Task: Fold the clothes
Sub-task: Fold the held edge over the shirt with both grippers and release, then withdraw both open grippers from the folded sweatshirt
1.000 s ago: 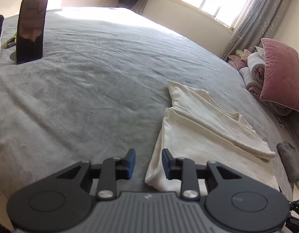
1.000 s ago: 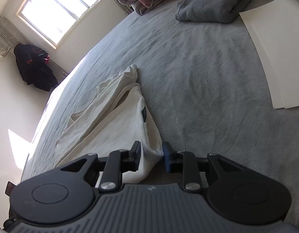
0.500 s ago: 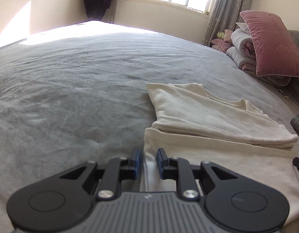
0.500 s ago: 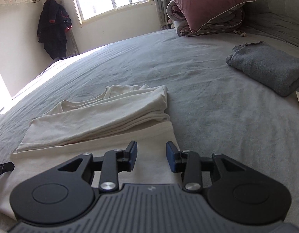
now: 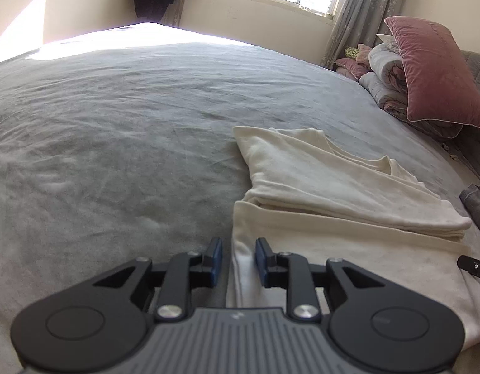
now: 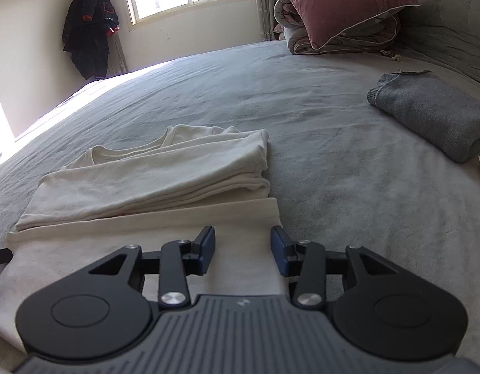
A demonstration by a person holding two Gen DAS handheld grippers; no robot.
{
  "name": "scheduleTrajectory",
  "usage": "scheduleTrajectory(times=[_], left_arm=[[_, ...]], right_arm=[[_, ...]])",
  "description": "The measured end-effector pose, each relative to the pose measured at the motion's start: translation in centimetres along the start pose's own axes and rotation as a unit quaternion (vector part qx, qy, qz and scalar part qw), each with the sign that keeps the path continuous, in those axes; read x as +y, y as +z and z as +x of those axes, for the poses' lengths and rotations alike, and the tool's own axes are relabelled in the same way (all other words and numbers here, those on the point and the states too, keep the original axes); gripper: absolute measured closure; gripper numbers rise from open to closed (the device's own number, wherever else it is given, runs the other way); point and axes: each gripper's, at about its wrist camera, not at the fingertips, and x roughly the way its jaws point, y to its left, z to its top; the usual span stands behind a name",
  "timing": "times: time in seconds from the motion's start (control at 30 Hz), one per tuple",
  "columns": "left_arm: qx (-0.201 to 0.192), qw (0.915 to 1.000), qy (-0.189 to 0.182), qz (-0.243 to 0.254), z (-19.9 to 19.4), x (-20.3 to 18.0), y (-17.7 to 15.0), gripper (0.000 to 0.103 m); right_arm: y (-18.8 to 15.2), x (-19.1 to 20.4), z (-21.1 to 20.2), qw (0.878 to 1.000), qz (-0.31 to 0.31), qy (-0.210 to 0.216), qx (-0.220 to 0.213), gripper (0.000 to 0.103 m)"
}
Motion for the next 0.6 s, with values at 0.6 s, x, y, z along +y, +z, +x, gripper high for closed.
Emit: scheduleTrajectory(times=[0.6], left_arm=[[0.144, 0.9766, -0.070, -0.144, -2.6, 4.6, 0.9, 0.054]], right_arm=[[0.6, -3.7, -3.1, 0.988, 0.114, 0.050, 0.093, 0.044]])
